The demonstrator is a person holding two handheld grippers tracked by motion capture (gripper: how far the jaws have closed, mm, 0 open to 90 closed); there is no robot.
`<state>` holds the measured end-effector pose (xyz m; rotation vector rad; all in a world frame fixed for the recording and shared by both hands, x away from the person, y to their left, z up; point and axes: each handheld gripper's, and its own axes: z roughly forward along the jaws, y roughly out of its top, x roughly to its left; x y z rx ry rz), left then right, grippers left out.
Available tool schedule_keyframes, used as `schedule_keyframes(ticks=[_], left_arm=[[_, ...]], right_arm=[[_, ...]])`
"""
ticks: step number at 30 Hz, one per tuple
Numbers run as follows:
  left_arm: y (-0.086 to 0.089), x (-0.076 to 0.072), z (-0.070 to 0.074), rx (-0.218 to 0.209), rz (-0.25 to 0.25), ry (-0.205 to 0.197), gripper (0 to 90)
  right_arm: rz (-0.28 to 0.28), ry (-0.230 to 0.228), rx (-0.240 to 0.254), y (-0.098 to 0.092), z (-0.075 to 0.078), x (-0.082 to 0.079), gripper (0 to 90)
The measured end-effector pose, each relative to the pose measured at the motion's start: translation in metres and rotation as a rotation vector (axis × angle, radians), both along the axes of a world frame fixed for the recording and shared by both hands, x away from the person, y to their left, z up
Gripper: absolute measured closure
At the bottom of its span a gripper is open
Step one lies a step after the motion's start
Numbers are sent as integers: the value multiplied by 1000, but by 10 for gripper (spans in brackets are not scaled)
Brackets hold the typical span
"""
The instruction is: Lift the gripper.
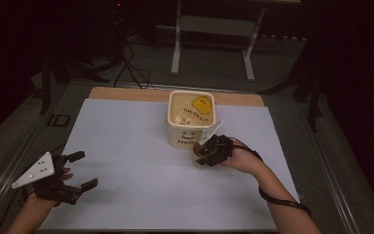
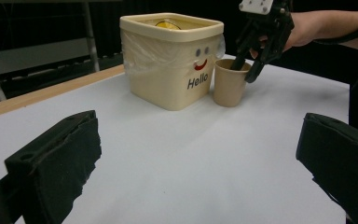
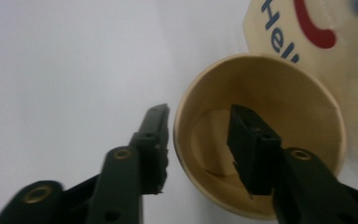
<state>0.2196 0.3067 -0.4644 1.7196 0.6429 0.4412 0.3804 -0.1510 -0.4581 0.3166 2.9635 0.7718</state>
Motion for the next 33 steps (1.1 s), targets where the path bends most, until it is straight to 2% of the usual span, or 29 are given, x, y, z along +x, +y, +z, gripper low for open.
schedule_keyframes(ticks=[10,19,29,33], left_arm=[[0,0,-1,2,-1,1,6],[-1,1,-1,3,-2,4,6],[-2,2,-1,5,-4,5,6],[-2,2,0,7,-3,3,6]], right_arm=[[55,-44,-59,8,-4,-3,813],[81,-98,-101,7,3,-9,854],[115,-85,-100,3,16,-20,861],[129,-75,-91,0,27,-28,865]])
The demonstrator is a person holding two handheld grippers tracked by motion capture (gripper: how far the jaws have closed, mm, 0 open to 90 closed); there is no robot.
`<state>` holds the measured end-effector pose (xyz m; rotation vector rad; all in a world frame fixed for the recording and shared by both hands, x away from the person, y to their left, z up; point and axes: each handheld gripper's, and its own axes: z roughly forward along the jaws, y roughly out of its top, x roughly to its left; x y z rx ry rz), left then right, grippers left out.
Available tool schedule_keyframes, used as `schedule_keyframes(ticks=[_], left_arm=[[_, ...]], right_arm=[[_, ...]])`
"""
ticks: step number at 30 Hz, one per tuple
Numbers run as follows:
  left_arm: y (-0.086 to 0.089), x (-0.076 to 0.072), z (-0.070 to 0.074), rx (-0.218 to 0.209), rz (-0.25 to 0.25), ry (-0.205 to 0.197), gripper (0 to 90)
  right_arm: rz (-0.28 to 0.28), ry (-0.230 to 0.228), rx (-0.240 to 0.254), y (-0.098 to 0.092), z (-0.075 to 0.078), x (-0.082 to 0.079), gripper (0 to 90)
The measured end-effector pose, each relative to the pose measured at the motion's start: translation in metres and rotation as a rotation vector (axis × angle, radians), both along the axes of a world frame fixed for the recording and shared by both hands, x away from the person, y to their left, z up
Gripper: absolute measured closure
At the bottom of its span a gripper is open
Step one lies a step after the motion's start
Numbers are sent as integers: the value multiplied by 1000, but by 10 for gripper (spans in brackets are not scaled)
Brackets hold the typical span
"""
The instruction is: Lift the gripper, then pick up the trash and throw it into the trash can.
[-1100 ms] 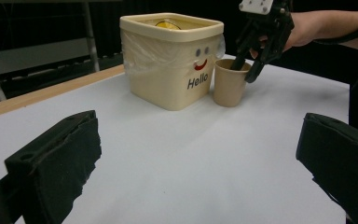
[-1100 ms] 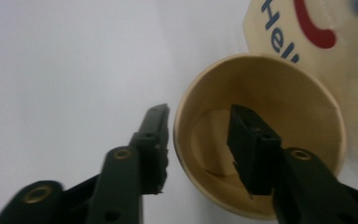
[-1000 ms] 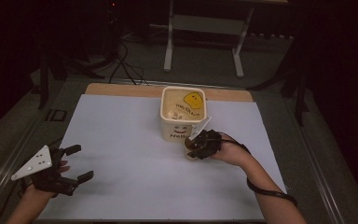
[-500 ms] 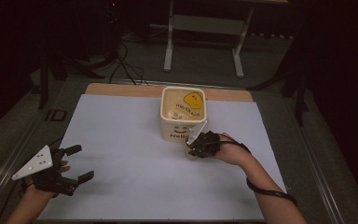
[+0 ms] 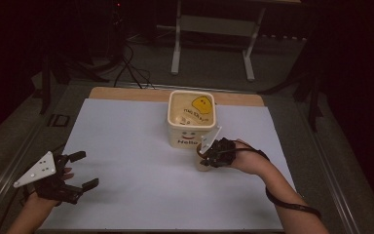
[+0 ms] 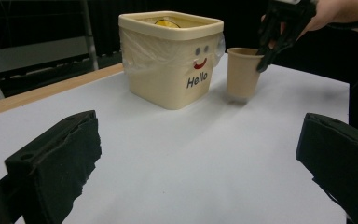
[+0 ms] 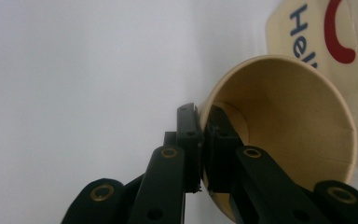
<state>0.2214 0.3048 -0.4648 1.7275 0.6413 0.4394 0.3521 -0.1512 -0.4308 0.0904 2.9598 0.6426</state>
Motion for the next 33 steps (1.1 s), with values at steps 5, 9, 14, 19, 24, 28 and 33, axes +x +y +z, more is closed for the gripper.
schedule_keyframes(ticks=[5,9,14,19,24,28,33], left_arm=[[0,0,0,1,2,1,6],[0,0,0,0,2,-1,6],[-1,0,0,1,-2,2,6],[-1,0,0,0,-5,-2,6],[-1,0,0,-6,-5,-2,6],[-1,0,0,-6,-5,-1,5],[-1,0,0,-6,-6,0,6]], right_arm=[[18,-1,-8,-1,18,-9,866],[40,3,-7,0,35,-15,866],[62,8,-17,3,50,-20,866],[101,15,-28,9,73,-26,866],[120,14,-41,12,86,-26,866],[127,11,-45,15,99,-25,866],[135,16,-54,17,116,-21,866]])
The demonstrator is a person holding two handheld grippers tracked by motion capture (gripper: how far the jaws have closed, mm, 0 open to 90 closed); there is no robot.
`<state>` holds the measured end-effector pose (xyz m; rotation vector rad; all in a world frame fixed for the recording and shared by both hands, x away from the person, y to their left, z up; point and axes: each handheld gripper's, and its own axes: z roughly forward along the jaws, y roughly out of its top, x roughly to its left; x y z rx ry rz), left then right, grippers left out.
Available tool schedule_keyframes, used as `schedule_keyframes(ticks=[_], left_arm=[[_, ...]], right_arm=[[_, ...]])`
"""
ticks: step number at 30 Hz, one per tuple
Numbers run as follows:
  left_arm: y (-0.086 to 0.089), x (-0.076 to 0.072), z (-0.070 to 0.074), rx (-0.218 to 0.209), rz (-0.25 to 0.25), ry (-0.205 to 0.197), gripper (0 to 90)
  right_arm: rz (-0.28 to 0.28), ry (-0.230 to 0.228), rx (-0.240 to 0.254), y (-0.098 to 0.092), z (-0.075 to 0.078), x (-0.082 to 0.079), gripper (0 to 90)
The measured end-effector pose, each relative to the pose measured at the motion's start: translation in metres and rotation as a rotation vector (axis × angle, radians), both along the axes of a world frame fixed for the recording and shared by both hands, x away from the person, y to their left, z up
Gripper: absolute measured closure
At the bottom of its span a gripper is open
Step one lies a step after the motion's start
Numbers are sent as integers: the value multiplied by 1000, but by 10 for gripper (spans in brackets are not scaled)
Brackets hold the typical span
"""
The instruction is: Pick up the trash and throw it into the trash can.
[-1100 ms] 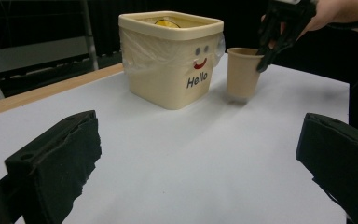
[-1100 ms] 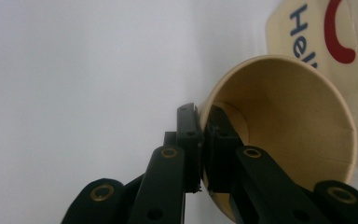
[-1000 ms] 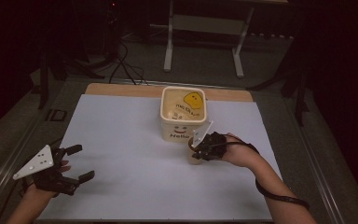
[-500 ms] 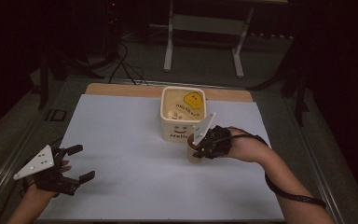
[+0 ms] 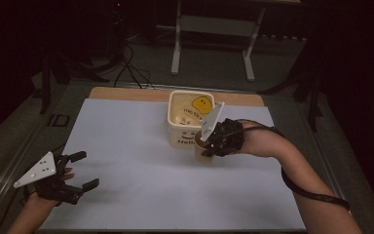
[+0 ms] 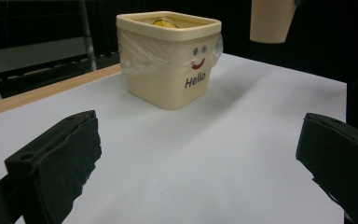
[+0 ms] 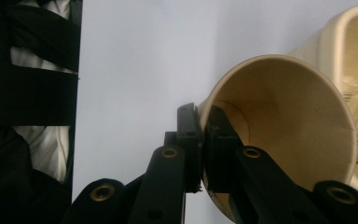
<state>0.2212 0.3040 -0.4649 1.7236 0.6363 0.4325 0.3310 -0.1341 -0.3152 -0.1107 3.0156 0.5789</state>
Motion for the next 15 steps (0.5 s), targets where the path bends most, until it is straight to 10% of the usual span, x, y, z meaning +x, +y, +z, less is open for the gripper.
schedule_keyframes(ticks=[15], left_arm=[[0,0,-1,1,-3,3,6]], right_arm=[[12,-15,-3,5,30,24,866]])
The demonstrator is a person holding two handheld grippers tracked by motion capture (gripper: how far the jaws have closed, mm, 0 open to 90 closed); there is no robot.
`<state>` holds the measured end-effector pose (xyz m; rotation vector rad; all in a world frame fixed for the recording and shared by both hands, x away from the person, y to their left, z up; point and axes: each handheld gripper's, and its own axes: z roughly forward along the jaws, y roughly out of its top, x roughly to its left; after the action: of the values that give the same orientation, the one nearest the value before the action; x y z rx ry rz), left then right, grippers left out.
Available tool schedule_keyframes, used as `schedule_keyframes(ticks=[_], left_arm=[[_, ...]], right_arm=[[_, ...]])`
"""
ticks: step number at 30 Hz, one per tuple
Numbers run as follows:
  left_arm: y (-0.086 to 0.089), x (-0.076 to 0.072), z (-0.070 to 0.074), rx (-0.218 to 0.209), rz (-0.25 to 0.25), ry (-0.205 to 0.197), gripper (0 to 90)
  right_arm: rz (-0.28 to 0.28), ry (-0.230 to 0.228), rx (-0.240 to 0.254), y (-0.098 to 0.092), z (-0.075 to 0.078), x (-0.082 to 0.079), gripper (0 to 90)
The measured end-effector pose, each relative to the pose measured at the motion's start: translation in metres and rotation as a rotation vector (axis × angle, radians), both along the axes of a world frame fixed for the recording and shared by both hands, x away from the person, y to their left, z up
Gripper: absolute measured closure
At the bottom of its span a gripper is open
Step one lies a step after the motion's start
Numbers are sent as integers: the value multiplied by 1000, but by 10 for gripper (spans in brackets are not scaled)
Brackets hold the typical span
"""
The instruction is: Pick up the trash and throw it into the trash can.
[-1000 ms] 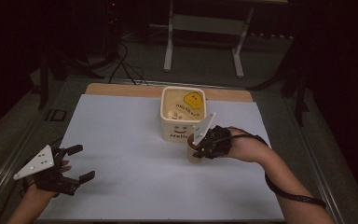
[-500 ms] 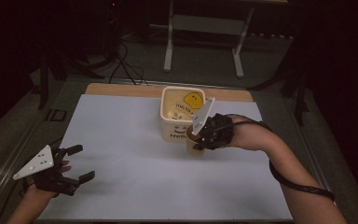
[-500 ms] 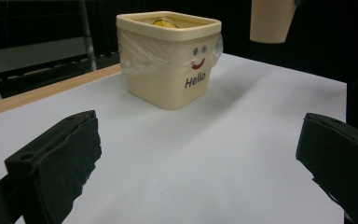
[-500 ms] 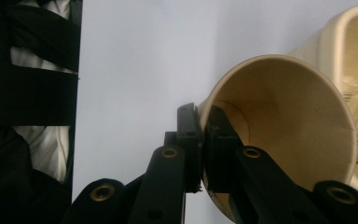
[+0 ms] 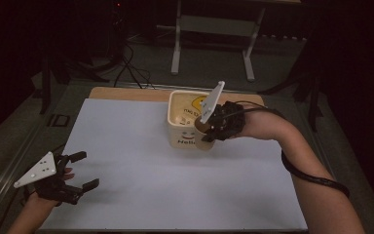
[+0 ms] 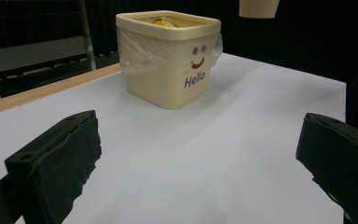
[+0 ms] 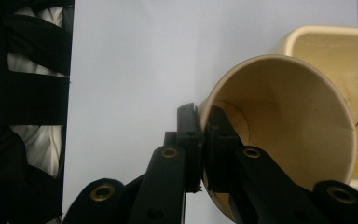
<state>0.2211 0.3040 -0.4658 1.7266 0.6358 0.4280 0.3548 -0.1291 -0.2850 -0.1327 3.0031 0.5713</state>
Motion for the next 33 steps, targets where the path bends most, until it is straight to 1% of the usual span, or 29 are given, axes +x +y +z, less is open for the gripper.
schedule_keyframes(ticks=[2,4,8,9,11,12,13,14,15,17,20,24,25,26,27,29,33], left_arm=[[0,0,0,1,0,0,6],[0,0,0,-1,0,0,6],[1,0,0,-5,2,1,6],[1,0,0,-4,1,1,6],[1,0,-1,-2,0,2,6],[1,0,-1,-1,-1,1,6],[1,0,-1,-1,0,1,6],[1,0,-1,-1,0,1,6],[1,0,-1,-1,1,0,6],[1,0,0,-2,1,0,6],[2,0,-1,0,0,1,6],[1,0,-1,2,0,1,6],[1,0,-1,2,0,1,6],[1,0,-1,2,0,1,6],[1,0,-1,2,0,1,6],[1,-1,-1,1,0,0,6],[1,-1,-1,3,0,1,6]], right_arm=[[0,-2,0,0,2,2,866],[2,-4,-2,2,5,8,866],[6,-12,-22,4,7,14,866],[5,-13,-33,6,8,18,866],[0,-17,-39,7,11,23,865],[0,-17,-39,7,11,23,865],[-3,-20,-38,8,12,26,866],[-3,-20,-38,8,12,26,866],[-5,-25,-34,9,15,31,866],[-10,-28,-41,10,16,34,865],[-16,-28,-38,11,19,39,866],[-20,-44,-30,12,27,49,866],[-20,-44,-30,12,27,49,866],[-21,-51,-27,12,29,54,866],[-21,-51,-27,12,29,54,866],[-24,-55,-19,13,32,59,866],[-30,-63,-27,13,33,68,866]])
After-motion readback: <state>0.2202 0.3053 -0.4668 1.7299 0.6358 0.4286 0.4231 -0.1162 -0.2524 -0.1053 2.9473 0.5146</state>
